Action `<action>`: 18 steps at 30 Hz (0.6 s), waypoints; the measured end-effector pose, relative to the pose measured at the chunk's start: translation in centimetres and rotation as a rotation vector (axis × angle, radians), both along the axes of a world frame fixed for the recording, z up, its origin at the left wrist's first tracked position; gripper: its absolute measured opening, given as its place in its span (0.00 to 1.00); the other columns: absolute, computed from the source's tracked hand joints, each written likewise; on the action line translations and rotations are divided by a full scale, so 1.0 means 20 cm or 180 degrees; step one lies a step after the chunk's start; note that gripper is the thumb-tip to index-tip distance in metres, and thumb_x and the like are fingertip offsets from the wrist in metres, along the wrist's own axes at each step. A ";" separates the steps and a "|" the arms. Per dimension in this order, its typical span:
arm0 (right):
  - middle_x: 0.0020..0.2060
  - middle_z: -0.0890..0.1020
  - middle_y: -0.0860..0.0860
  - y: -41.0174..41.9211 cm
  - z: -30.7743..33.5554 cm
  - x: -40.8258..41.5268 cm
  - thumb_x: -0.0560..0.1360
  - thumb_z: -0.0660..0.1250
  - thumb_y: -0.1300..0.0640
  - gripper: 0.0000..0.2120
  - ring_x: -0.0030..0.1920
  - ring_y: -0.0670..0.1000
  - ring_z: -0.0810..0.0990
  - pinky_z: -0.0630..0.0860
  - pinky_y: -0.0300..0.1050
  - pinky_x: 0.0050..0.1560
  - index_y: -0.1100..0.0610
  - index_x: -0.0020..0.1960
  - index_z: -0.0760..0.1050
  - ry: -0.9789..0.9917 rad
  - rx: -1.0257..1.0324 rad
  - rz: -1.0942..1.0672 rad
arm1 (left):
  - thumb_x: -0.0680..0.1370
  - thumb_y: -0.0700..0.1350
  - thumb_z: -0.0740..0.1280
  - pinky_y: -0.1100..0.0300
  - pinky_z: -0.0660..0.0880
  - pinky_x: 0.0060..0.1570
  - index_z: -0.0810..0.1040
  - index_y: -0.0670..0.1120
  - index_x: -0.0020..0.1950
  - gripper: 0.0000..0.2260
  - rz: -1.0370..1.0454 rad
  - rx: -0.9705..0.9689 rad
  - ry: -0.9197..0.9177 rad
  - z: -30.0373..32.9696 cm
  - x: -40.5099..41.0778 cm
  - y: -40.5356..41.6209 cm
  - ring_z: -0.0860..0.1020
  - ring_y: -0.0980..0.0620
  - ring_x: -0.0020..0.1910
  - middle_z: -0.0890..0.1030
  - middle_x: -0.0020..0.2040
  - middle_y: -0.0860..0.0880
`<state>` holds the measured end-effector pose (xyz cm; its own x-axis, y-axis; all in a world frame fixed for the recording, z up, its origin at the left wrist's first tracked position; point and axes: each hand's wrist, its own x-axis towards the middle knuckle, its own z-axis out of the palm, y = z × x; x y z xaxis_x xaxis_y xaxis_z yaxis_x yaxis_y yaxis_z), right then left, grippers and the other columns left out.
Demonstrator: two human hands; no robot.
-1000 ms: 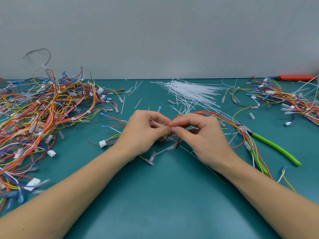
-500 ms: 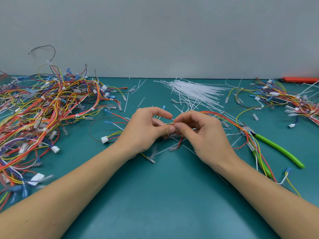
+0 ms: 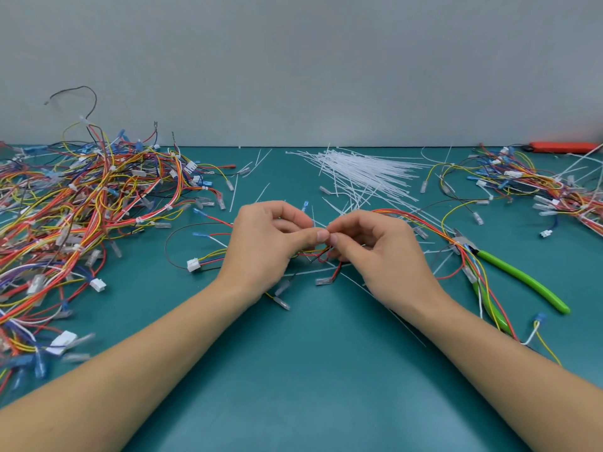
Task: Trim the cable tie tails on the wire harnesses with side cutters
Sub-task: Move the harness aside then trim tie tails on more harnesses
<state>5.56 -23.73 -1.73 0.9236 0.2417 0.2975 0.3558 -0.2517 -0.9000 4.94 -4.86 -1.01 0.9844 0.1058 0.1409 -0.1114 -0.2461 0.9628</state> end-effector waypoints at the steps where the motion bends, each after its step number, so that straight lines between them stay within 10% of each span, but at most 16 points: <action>1: 0.40 0.87 0.51 0.00 0.00 0.00 0.79 0.72 0.63 0.07 0.41 0.52 0.87 0.84 0.53 0.48 0.52 0.48 0.84 0.0082 0.0068 0.0000 | 0.70 0.44 0.82 0.64 0.79 0.38 0.84 0.48 0.42 0.09 -0.0047 0.0049 -0.0063 0.00 -0.01 0.00 0.85 0.54 0.34 0.86 0.34 0.49; 18: 0.37 0.87 0.58 -0.01 0.01 0.01 0.77 0.73 0.67 0.05 0.39 0.53 0.87 0.83 0.41 0.44 0.60 0.51 0.84 0.0574 0.0609 -0.0114 | 0.75 0.42 0.75 0.62 0.72 0.34 0.89 0.54 0.44 0.06 -0.0168 0.0837 -0.0339 0.00 -0.03 -0.01 0.76 0.56 0.30 0.83 0.31 0.50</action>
